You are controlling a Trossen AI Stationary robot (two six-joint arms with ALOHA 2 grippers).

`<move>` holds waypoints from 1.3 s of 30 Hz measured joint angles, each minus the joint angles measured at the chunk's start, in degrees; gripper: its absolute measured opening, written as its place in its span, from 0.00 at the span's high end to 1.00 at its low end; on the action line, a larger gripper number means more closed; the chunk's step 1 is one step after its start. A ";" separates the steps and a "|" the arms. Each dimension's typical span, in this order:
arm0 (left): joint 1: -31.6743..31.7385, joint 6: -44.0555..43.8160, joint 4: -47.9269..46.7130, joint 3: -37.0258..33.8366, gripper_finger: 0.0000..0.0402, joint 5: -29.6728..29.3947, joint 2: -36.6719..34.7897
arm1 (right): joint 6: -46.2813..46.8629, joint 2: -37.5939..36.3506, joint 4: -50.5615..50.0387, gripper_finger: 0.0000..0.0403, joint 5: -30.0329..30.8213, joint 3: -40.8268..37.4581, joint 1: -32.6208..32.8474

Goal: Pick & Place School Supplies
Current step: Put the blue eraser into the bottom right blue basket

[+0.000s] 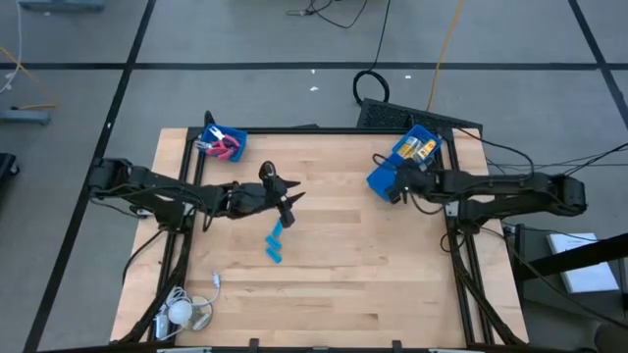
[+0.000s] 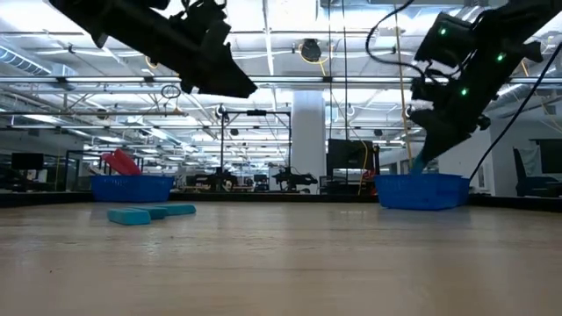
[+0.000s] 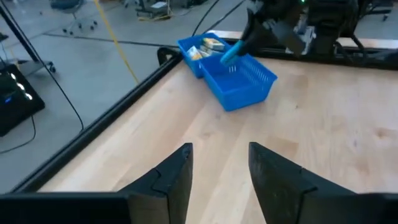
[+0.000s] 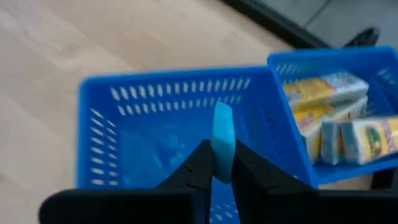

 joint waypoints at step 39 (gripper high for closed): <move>-1.69 -4.14 -9.20 0.07 0.59 9.74 -0.02 | -6.23 3.50 17.17 0.60 -18.49 -0.02 -1.88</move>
